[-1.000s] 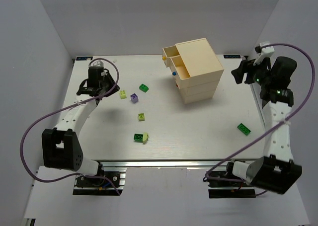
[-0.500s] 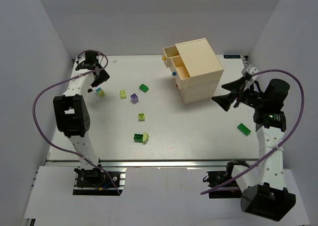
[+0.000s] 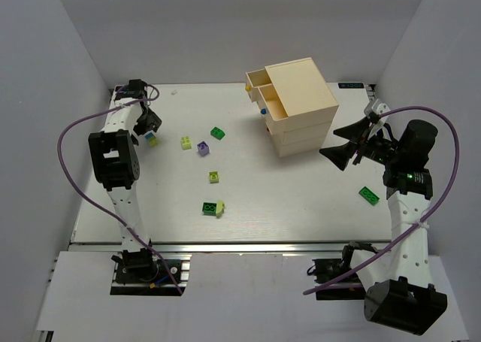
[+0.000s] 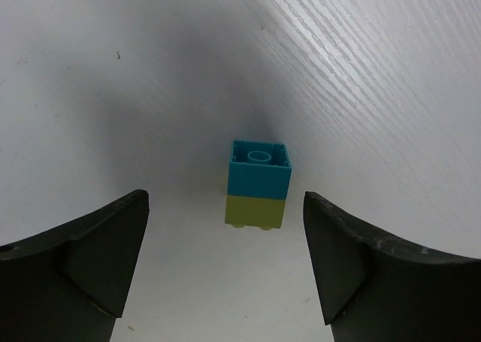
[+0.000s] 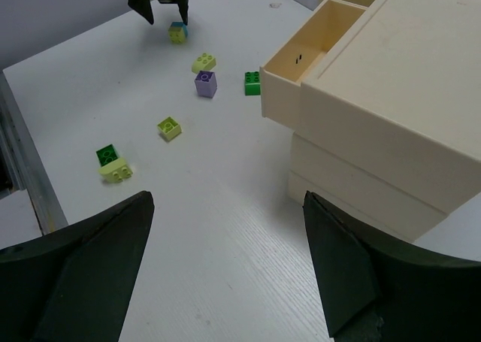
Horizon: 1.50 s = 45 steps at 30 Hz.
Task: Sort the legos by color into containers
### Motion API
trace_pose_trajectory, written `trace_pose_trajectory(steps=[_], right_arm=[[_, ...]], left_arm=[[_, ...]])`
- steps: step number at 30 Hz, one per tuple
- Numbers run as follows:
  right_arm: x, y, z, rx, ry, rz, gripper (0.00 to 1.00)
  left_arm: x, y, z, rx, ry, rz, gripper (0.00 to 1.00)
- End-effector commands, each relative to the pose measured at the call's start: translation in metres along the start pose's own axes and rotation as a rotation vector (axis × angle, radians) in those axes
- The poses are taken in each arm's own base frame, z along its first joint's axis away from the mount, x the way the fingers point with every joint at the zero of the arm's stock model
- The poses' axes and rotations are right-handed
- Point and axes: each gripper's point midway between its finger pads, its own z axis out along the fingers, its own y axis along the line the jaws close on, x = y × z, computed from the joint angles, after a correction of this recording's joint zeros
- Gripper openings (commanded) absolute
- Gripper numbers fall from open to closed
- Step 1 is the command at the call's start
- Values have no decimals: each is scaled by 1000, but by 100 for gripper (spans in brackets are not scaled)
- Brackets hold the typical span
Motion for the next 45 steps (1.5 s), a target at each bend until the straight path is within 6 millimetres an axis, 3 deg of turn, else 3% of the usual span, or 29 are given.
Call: trace_pose_trajectory(steps=[1,11,32,39,45], right_arm=[[-1,2,0,-16,-7,-21,86],[1,1,0,-16,-5,-9,85],[4,0,1,-23,-2,1,84],[5,-1,1,-20,-1,1,84],[5,-1,1,-20,-1,-2,84]], left_arm=[[-11,-4,-10,30,-18,-24,92],[-10,-14,10,50,11,-15,84],[-16,-15,29,64,5,8,68],[-10,-19,31,90,27,17,51],[-9,-26,20,148,39,22,22]])
